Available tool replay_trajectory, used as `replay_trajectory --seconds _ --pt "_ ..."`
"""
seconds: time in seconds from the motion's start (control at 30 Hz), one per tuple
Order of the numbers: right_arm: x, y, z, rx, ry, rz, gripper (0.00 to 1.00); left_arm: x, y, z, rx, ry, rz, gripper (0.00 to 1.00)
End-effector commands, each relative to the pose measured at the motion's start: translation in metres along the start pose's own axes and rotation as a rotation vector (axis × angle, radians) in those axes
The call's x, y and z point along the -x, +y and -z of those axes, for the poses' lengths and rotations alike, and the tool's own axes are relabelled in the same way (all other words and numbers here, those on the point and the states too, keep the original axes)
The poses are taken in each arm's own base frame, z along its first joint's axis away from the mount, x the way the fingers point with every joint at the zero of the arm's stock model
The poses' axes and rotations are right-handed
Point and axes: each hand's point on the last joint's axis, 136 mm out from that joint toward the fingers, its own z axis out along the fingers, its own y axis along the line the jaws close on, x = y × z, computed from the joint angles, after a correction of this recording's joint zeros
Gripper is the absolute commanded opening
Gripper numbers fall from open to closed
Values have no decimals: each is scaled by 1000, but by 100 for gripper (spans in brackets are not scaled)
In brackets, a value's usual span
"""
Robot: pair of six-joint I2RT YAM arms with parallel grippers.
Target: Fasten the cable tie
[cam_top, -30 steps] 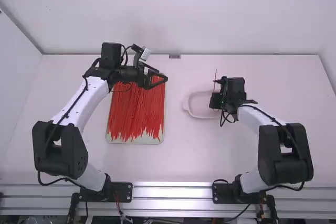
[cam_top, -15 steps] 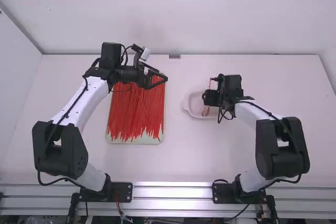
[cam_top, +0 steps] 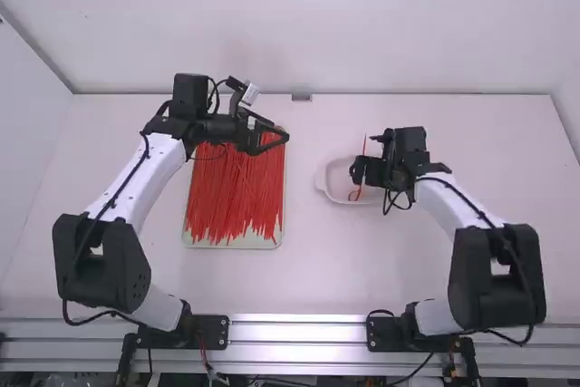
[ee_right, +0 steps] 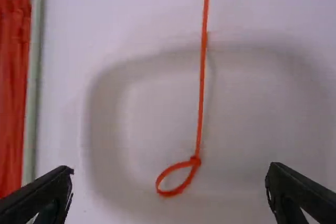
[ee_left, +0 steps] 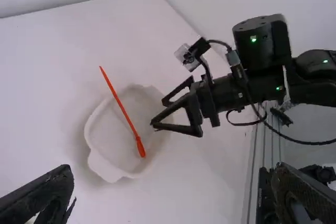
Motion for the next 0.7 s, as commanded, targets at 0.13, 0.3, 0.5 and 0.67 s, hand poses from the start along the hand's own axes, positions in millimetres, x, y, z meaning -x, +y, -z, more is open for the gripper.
replay_trajectory --seconds 0.13,0.3,0.5,0.67 --pt "24 34 58 33 -90 53 98 10 -27 17 -17 -37 6 99" --pt "7 35 78 -7 -58 54 98 7 -30 18 -17 -29 22 100" --pt "-5 27 90 -37 -43 53 96 5 -24 25 19 -39 37 97" --pt "1 2 99 -112 -121 76 90 7 -10 45 115 -91 7 92"
